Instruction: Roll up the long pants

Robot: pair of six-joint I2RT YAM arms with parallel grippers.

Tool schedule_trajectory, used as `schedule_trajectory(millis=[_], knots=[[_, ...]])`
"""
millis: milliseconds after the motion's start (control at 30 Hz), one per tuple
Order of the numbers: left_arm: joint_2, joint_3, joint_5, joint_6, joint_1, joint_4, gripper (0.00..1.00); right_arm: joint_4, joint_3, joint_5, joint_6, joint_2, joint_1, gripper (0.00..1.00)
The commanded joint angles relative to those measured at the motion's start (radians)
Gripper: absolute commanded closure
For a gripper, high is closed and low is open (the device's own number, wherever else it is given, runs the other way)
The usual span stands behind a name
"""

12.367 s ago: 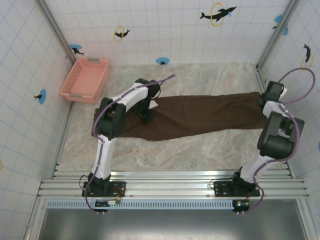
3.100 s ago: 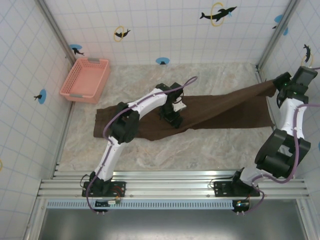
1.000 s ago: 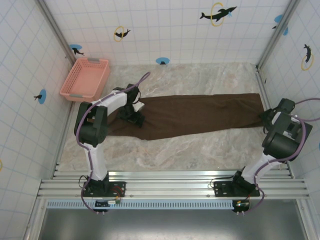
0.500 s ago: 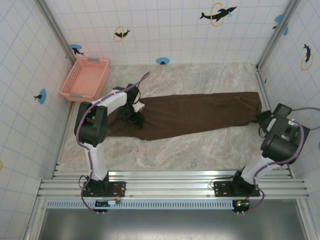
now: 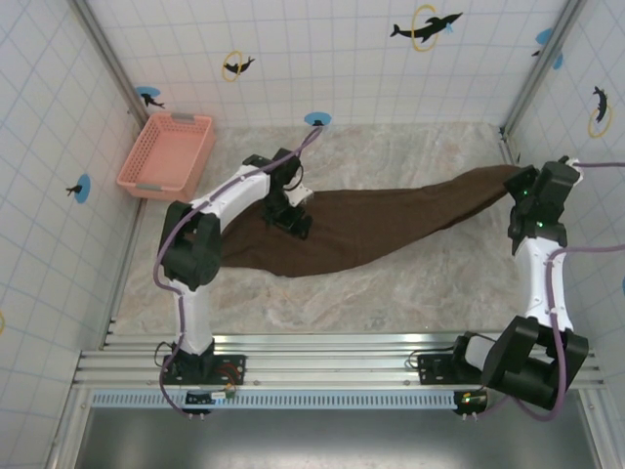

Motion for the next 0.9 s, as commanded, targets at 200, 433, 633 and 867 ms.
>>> schedule_trajectory(millis=[200,433,633,867], knots=[[0.223,0.264,0.206,-0.128,-0.124,-0.007,0.03,-0.024,0.062,0.073,-0.038,0.041,0.062,1.00],[0.310,0.258,0.174,-0.159,-0.185,0.032,0.03,0.033,0.096,0.062,-0.046,0.072,0.105,1.00],[0.381,0.268,0.182,-0.208,-0.189,0.084,0.03,0.031,0.183,0.062,-0.065,0.103,0.165,1.00],[0.482,0.376,0.300,-0.325,-0.204,0.180,0.03,0.008,0.284,0.032,-0.091,0.130,0.222,1.00]])
